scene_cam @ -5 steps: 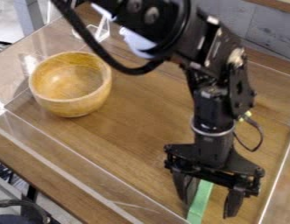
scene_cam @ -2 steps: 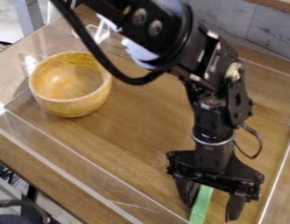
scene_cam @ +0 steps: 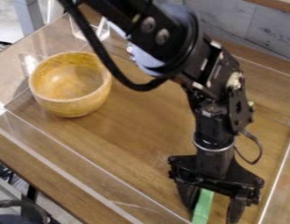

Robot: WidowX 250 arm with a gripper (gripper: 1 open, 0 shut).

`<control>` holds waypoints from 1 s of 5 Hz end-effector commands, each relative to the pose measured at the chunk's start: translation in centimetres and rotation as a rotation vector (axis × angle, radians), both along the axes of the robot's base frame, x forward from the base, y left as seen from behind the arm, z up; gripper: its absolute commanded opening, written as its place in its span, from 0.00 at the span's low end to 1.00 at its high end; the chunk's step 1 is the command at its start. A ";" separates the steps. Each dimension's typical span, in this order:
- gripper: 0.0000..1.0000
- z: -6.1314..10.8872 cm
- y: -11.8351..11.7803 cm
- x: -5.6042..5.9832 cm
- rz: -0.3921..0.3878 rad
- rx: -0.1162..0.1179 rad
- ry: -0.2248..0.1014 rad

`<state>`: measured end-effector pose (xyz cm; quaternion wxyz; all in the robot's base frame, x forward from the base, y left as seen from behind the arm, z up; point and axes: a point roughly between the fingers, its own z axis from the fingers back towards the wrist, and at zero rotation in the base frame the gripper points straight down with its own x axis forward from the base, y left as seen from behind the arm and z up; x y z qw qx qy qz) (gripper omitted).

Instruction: Put the green stick in the brown bowl

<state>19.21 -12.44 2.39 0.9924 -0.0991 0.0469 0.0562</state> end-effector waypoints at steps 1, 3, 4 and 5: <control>1.00 0.2 -0.3 0.2 -0.001 -0.001 -0.018; 0.00 0.0 -0.4 0.2 0.009 0.008 -0.019; 0.00 -0.1 -0.5 0.1 0.009 0.011 -0.020; 0.00 1.0 -0.3 -0.1 0.007 0.008 -0.028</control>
